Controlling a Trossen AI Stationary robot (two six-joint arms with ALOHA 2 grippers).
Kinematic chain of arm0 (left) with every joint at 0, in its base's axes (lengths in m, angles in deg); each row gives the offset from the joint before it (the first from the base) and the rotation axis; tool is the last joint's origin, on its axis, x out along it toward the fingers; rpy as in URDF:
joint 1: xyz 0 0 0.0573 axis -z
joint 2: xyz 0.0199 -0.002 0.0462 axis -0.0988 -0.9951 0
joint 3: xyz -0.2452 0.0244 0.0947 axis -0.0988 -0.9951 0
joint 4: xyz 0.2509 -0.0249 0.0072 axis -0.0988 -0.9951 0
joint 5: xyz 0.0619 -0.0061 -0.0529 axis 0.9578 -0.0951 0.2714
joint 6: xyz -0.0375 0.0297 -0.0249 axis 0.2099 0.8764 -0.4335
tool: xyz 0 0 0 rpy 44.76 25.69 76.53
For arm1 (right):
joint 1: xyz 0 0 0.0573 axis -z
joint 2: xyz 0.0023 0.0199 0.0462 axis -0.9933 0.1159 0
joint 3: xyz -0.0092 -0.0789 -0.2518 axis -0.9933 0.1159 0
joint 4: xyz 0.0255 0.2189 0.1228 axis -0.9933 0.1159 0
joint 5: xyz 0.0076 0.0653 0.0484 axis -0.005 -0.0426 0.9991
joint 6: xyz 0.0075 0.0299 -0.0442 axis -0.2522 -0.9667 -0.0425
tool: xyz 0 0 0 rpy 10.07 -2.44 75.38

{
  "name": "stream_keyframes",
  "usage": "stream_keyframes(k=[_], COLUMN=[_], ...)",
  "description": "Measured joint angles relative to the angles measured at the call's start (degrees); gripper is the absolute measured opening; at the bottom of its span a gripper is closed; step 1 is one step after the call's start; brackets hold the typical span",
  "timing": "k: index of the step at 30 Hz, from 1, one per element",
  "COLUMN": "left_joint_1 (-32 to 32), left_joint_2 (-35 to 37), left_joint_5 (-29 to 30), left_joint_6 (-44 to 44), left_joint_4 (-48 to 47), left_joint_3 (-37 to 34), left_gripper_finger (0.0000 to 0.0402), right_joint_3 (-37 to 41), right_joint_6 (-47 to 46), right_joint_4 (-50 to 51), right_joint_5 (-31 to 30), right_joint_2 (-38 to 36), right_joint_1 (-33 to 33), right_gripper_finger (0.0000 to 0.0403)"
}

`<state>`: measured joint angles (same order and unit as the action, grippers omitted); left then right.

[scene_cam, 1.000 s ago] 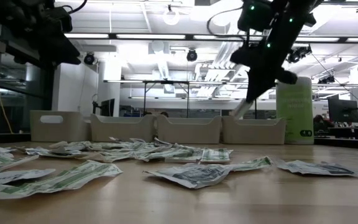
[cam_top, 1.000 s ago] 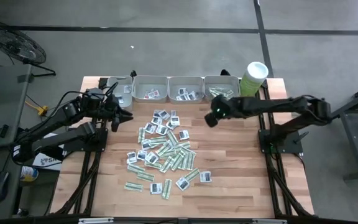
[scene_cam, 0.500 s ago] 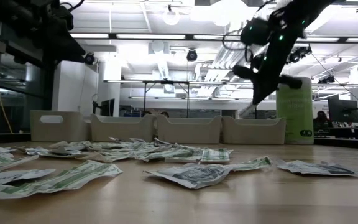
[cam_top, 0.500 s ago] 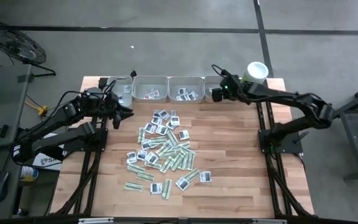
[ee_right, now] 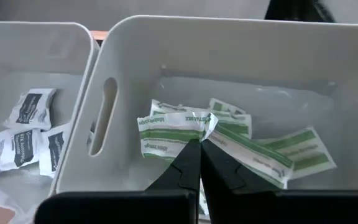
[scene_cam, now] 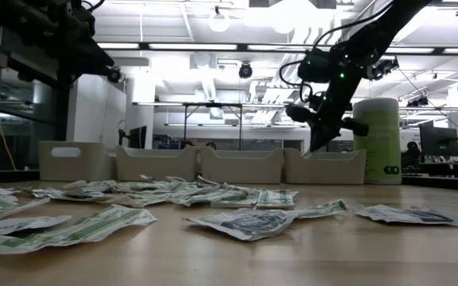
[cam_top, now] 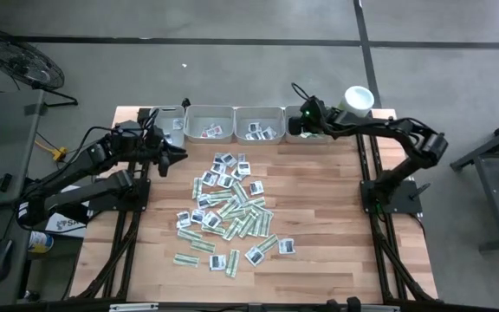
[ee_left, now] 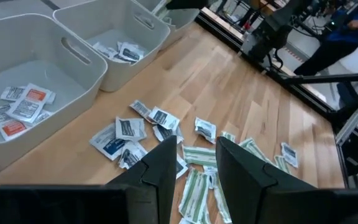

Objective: Pick & Place First Aid Supplies
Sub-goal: Put the green bandage into the right gray bin, then put the gray towelette pack into the middle right gray bin

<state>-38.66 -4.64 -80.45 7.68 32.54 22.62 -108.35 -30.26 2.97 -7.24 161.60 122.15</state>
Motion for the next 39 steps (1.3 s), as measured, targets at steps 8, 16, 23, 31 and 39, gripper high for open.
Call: stream_keyframes(k=[8, 16, 23, 31, 39], left_joint_1=[0.0, 0.0, 0.0, 0.0, 0.0], left_joint_2=[0.0, -0.1, -0.2, -0.2, -0.2], left_joint_5=[6.2, 9.3, 9.5, 8.6, 3.5], left_joint_6=[-3.0, -3.9, -2.7, -2.3, -2.1], left_joint_4=[0.0, 4.7, 7.2, 6.5, 5.3], left_joint_3=[0.0, 0.0, 0.0, 0.0, 0.0], left_gripper_finger=[0.0112, 0.0112, 0.0112, 0.0112, 0.0112], right_joint_3=[0.0, 0.0, 0.0, 0.0, 0.0], right_joint_6=[4.0, 9.6, 10.3, 5.7, 1.0], right_joint_4=[-0.3, -0.7, -1.1, 2.4, 7.4], right_joint_5=[4.0, 13.8, 14.0, 10.0, 13.7], right_joint_2=[1.2, 0.9, -2.3, -6.9, -11.4], right_joint_1=[3.5, 7.5, 7.8, 7.0, 1.5], right_gripper_finger=[0.0063, 0.016, 0.0192, 0.0193, 0.0193])
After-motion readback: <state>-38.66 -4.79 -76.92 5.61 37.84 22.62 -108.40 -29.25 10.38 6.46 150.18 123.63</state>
